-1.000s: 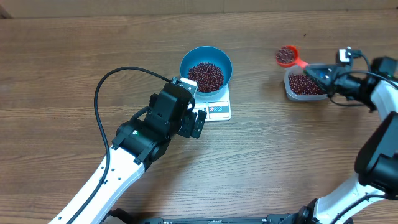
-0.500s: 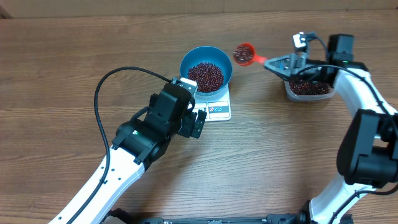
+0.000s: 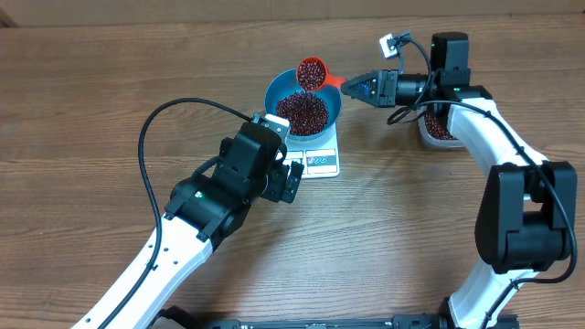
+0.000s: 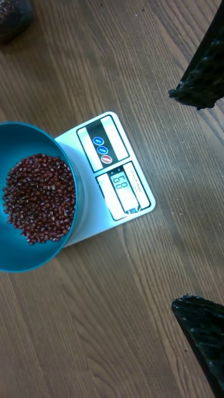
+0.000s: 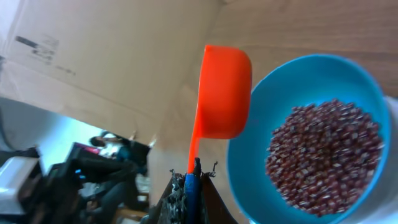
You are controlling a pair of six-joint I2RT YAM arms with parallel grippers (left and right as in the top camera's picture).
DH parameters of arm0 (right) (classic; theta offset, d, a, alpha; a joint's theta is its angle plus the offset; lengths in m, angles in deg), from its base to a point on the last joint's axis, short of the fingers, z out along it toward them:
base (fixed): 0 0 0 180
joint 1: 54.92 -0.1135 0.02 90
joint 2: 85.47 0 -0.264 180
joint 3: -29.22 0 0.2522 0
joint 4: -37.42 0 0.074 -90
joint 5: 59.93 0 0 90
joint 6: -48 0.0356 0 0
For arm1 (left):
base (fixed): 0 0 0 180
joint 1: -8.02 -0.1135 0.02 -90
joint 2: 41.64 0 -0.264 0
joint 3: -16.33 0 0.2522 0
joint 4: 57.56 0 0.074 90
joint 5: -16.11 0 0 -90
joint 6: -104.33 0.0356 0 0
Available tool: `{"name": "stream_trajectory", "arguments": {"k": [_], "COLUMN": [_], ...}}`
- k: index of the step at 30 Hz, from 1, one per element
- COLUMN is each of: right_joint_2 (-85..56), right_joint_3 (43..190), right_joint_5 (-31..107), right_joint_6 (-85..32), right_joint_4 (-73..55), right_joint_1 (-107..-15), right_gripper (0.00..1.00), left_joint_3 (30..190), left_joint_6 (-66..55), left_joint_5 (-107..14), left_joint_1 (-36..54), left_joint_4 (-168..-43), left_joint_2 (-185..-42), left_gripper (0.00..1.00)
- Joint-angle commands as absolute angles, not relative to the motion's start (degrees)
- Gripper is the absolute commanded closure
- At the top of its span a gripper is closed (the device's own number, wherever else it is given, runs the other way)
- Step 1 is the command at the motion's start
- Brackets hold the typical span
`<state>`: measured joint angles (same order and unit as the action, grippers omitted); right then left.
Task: Scoop item into bowl and weigh 150g on scale
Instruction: 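Tip the red scoop to pour beans into the blue bowl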
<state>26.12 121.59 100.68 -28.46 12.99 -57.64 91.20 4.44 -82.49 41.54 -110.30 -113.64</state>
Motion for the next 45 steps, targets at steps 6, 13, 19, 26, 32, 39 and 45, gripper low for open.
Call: {"name": "stream_trajectory", "arguments": {"k": [6, 13, 19, 26, 32, 39, 45], "right_joint_2": [23.8, 23.8, 23.8, 23.8, 23.8, 23.8, 23.8], "right_joint_3": [123.0, 123.0, 123.0, 123.0, 123.1, 123.1, 123.1], "right_joint_5": [97.0, 93.6, 92.0, 90.1, 88.6, 86.4, 86.4], "right_joint_6": [-38.3, -50.3, -61.1, -70.5, -73.8, -73.8, -73.8], "right_joint_4": [13.1, 11.5, 9.2, 8.1, 8.2, 8.2, 8.1], "right_joint_1": [-57.4, -57.4, -57.5, -57.5, -57.5, -57.6, -57.6], "right_gripper": [0.96, 0.96, 0.96, 0.96, 0.97, 0.96, 0.96], "left_joint_3": [90.9, 90.9, 90.9, 90.9, 90.9, 90.9, 90.9], "left_joint_6": [5.3, 5.3, 5.3, 5.3, 5.3, 5.3, 5.3], "left_joint_5": [-81.9, -81.9, -81.9, -81.9, -81.9, -81.9, -81.9], "left_joint_1": [41.3, 41.3, 41.3, 41.3, 41.3, 41.3, 41.3], "left_joint_4": [-110.2, -110.2, -110.2, -110.2, -110.2, -110.2, -110.2], "left_joint_2": [-113.6, -113.6, -113.6, -113.6, -113.6, -113.6, -113.6], "left_gripper": [0.0, 0.0, 0.0, 0.0, 0.0, 0.0, 0.0]}}
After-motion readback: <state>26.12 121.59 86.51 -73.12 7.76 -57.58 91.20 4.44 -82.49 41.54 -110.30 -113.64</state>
